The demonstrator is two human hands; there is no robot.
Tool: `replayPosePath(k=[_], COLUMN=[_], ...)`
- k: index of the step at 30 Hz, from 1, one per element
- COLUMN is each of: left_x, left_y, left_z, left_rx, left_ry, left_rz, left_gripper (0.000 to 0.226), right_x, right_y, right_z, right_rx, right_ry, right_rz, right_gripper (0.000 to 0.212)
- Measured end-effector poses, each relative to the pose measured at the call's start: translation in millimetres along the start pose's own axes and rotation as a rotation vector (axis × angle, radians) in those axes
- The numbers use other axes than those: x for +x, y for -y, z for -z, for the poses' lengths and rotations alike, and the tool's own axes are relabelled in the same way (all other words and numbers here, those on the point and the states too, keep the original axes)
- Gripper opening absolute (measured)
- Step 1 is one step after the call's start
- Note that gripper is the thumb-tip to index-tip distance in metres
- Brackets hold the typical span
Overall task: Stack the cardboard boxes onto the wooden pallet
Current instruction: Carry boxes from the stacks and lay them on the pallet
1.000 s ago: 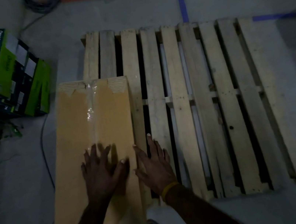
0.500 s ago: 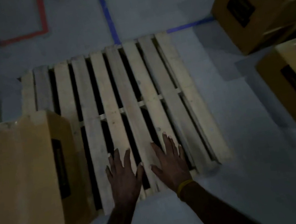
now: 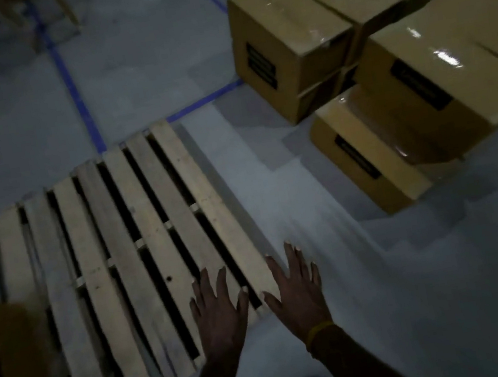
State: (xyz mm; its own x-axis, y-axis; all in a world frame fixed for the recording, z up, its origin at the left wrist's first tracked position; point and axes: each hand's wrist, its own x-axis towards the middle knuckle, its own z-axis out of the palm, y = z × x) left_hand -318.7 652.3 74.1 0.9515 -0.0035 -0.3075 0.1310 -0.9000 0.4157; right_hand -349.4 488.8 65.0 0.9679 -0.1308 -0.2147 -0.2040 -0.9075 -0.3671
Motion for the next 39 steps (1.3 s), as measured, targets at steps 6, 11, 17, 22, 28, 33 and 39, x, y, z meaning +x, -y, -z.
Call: replayPosePath(k=[6, 11, 17, 22, 28, 33, 39], left_x=[22.9, 43.4, 94.4, 145.0, 197.3, 227.5, 249.5], left_y=[-79.5, -134.1, -196.7, -241.5, -304.4, -362.1, -448.0], left_z=[-35.5, -58.9, -88.1, -109.1, -123.6, -140.0, -176.7], left_rx=[0.039, -0.023, -0.061, -0.017, -0.018, -0.036, -0.043], left_ry=[0.057, 0.104, 0.130, 0.156, 0.150, 0.121, 0.088], left_rz=[-0.123, -0.183, -0.178, -0.223, -0.293, -0.282, -0.243], left_gripper=[0.078, 0.085, 0.083, 0.084, 0.075, 0.073, 0.072], right_x=[-1.2, 24.2, 95.5, 159.1, 212.7, 255.7, 313.4], right_y=[-78.8, -131.0, -185.5, -233.2, -291.3, -333.7, -404.7], right_z=[31.2, 54.7, 87.6, 117.2, 150.2, 179.7, 214.4], right_rx=[-0.073, -0.129, -0.185, -0.218, -0.260, -0.249, -0.287], right_ry=[-0.056, -0.087, -0.063, -0.056, -0.036, -0.012, -0.035], right_rz=[-0.085, -0.142, -0.162, -0.157, -0.195, -0.221, -0.153], right_gripper=[0.090, 0.084, 0.072, 0.073, 0.074, 0.074, 0.064])
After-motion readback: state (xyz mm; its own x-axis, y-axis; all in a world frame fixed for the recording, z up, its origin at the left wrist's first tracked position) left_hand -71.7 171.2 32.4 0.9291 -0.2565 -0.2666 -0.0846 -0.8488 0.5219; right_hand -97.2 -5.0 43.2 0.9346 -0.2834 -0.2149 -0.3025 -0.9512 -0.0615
